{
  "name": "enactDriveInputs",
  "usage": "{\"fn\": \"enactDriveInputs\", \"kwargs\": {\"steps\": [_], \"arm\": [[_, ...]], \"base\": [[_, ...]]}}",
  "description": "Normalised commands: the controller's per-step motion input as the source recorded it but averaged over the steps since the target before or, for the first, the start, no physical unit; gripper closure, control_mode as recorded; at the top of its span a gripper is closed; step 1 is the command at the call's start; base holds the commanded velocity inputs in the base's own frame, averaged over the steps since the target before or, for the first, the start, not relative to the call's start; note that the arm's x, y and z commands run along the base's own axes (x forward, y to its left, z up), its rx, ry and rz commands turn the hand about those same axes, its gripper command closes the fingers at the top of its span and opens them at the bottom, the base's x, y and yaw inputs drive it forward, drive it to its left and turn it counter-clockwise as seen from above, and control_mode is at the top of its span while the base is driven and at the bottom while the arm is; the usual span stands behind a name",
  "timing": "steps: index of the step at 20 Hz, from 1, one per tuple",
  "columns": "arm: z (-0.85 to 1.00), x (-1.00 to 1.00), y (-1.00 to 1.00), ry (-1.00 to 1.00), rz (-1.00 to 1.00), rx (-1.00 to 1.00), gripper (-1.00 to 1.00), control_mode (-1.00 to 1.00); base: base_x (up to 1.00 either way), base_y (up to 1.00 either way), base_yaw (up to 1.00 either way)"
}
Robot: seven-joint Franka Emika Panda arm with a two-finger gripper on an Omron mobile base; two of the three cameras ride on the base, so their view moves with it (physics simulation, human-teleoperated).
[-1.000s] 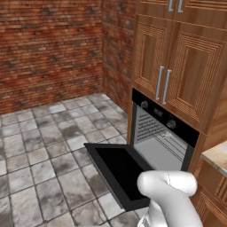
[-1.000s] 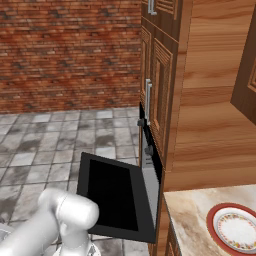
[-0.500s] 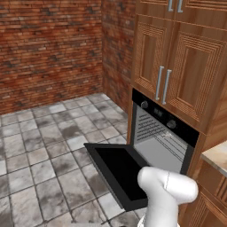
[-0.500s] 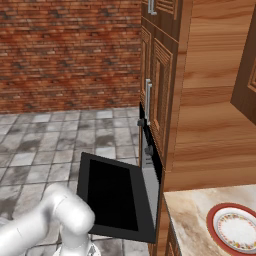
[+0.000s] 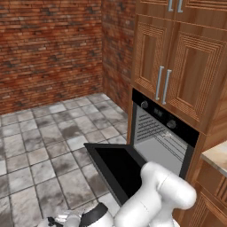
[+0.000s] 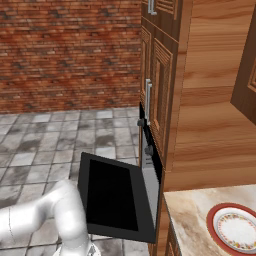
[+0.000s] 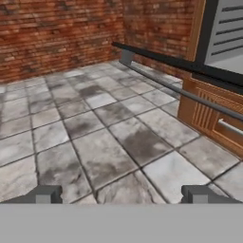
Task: Place the fish on the rack of the oven, and slide the rack back inside. Close the oven door.
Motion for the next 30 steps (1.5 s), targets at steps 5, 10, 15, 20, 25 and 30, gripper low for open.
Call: {"fn": "enactDriveInputs", "kwargs": {"steps": [5, 10, 15, 20, 25, 30], "arm": [[-0.21, 0.13, 0.21, -0.08, -0.10, 0.00, -1.00, -1.00], [-0.70, 0.00, 0.29, -0.19, -0.11, -0.01, -1.00, -1.00], [-0.69, 0.01, 0.23, -0.20, -0.25, -0.06, -1.00, -1.00], [-0.73, 0.16, 0.33, -0.08, -0.36, -0.07, -1.00, -1.00], [-0.67, 0.20, 0.53, -0.09, -0.40, -0.05, -1.00, -1.00], [-0.76, 0.07, 0.52, -0.16, -0.39, -0.04, -1.00, -1.00]], "base": [[0.00, 0.00, 0.00], [0.00, 0.00, 0.00], [0.00, 0.00, 0.00], [0.00, 0.00, 0.00], [0.00, 0.00, 0.00], [0.00, 0.00, 0.00]]}}
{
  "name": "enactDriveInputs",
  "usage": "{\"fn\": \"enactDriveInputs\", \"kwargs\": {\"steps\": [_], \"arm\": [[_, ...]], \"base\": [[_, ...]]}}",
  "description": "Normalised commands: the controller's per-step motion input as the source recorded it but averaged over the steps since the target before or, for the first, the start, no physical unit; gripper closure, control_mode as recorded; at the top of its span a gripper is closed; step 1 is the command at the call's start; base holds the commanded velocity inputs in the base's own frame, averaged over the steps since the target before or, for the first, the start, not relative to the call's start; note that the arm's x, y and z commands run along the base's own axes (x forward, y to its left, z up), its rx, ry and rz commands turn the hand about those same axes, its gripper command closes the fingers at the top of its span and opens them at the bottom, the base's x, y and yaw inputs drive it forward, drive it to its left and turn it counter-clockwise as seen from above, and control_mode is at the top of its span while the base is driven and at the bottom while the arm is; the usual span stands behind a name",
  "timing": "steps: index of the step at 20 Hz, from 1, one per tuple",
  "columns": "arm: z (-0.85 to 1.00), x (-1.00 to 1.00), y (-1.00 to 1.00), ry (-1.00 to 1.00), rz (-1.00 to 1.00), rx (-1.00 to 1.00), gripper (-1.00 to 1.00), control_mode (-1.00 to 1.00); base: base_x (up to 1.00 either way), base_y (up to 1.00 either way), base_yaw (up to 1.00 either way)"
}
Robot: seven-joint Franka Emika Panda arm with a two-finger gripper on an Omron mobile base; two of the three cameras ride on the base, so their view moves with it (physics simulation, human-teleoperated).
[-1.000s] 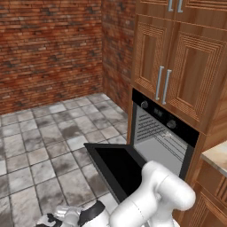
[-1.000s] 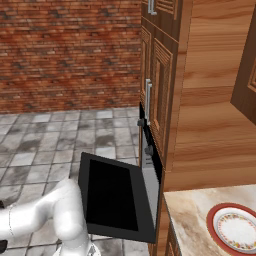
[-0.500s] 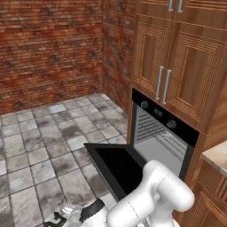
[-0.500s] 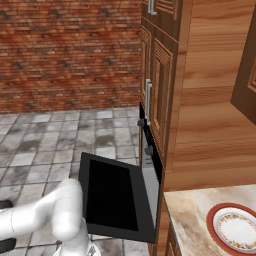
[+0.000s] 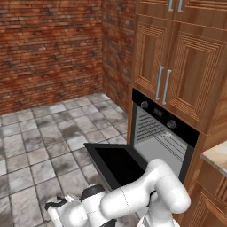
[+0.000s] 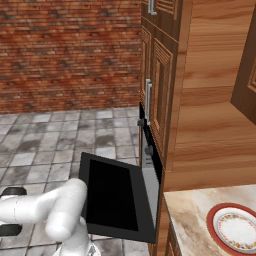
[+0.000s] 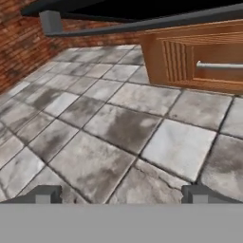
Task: Place the fish on the rack of the oven, and slide the rack back inside. Close the oven door.
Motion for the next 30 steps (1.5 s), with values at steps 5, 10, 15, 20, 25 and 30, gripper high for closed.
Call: {"fn": "enactDriveInputs", "kwargs": {"steps": [5, 10, 15, 20, 25, 30], "arm": [[-0.80, 0.00, 0.45, -0.26, -0.39, -0.05, -1.00, -1.00], [-0.86, 0.00, 0.44, -0.29, -0.42, -0.07, -1.00, -1.00], [-0.93, 0.00, 0.43, -0.30, -0.43, -0.08, -1.00, -1.00], [-0.88, -0.02, 0.52, -0.18, -0.35, -0.07, -1.00, -1.00], [-0.85, -0.02, 0.58, -0.03, -0.25, -0.07, -1.00, -1.00], [-1.00, 0.00, 0.53, 0.00, -0.20, -0.12, -1.00, -1.00]], "base": [[0.00, 0.00, 0.00], [0.00, 0.00, 0.00], [0.00, 0.00, 0.00], [0.00, 0.00, 0.00], [0.00, 0.00, 0.00], [0.00, 0.00, 0.00]]}}
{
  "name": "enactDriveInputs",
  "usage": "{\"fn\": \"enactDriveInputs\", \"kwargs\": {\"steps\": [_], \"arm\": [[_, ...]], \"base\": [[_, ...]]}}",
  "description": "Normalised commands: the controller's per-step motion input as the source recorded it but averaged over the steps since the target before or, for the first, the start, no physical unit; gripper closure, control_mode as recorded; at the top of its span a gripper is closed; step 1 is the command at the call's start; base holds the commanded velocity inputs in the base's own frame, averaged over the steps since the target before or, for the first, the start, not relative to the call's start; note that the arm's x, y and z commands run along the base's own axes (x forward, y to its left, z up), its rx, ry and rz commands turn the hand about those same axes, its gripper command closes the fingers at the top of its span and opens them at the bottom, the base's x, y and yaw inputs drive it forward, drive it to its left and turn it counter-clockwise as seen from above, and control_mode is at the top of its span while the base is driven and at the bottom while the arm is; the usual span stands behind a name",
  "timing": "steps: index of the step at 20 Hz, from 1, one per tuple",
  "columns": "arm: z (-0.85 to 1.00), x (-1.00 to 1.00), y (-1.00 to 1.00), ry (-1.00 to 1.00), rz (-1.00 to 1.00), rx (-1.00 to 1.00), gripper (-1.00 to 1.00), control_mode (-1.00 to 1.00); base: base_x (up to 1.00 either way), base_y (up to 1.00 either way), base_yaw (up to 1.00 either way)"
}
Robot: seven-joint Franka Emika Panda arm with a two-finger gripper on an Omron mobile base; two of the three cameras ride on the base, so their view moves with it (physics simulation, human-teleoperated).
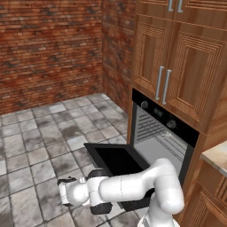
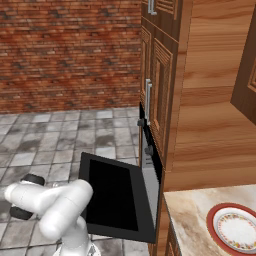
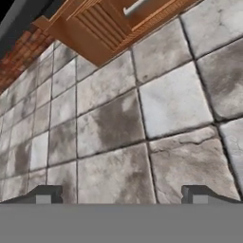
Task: Place the fish on the rack of the oven, and slide the rack back inside. Close the oven door.
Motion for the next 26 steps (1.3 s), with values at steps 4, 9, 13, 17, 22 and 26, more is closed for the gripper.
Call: {"fn": "enactDriveInputs", "kwargs": {"steps": [4, 9, 13, 17, 22, 26], "arm": [[-1.00, 0.00, 0.34, 0.00, -0.16, -0.18, -1.00, -1.00], [-1.00, 0.00, 0.18, 0.00, -0.10, -0.31, -1.00, -1.00], [-1.00, 0.00, 0.24, -0.02, -0.06, -0.42, -1.00, -1.00], [-1.00, 0.00, 0.42, -0.09, -0.02, -0.51, -1.00, -1.00], [-1.00, 0.00, 0.50, -0.09, -0.02, -0.57, -1.00, -1.00], [-1.00, 0.00, 0.56, -0.11, -0.04, -0.60, -1.00, -1.00]], "base": [[0.00, 0.00, 0.00], [0.00, 0.00, 0.00], [0.00, 0.00, 0.00], [0.00, 0.00, 0.00], [0.00, 0.00, 0.00], [0.00, 0.00, 0.00]]}}
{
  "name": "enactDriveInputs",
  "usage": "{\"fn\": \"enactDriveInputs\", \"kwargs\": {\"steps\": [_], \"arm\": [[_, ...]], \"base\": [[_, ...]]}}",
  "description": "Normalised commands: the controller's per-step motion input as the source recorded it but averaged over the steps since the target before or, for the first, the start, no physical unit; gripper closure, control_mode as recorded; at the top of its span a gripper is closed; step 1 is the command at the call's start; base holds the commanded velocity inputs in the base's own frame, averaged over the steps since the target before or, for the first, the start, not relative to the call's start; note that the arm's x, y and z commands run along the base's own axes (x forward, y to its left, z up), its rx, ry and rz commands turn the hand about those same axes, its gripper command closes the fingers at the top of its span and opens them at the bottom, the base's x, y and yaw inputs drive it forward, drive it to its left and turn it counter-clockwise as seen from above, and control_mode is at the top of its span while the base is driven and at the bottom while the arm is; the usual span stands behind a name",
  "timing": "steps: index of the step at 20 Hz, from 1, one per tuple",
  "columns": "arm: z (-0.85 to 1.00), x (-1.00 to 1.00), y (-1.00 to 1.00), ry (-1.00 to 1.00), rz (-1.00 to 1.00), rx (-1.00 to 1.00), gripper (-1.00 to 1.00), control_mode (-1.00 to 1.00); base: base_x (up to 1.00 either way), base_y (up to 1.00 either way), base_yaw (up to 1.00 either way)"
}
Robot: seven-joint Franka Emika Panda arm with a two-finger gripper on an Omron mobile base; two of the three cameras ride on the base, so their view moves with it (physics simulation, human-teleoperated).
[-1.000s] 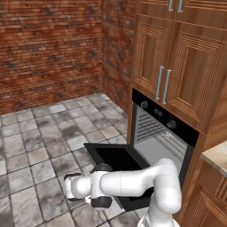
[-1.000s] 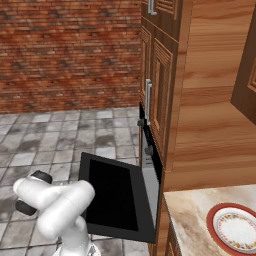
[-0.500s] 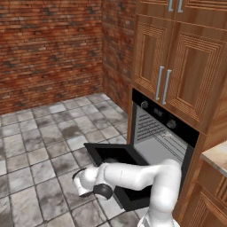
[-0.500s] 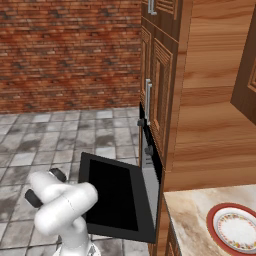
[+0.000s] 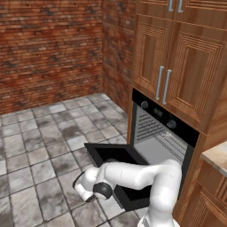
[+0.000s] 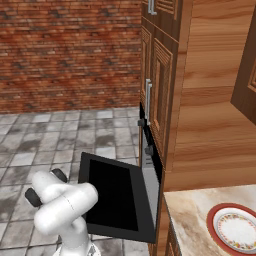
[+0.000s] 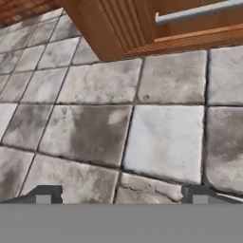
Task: Place the fish on the rack of the oven, and slide the rack back inside. Close the oven door.
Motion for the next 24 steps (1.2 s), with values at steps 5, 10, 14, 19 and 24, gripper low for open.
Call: {"fn": "enactDriveInputs", "kwargs": {"steps": [5, 10, 14, 19, 24], "arm": [[-1.00, 0.00, 0.47, -0.21, -0.10, -0.64, -1.00, -1.00], [-1.00, 0.01, 0.08, -0.27, -0.30, -0.66, -1.00, -1.00], [-1.00, 0.04, 0.00, -0.23, -0.49, -0.63, -1.00, -1.00], [-1.00, -0.01, -0.11, -0.33, -0.67, -0.56, -1.00, -1.00], [-0.85, 0.00, -0.17, -0.39, -0.74, -0.49, -1.00, -1.00]], "base": [[0.00, 0.00, 0.00], [0.00, 0.00, 0.00], [0.00, 0.00, 0.00], [0.00, 0.00, 0.00], [0.00, 0.00, 0.00]]}}
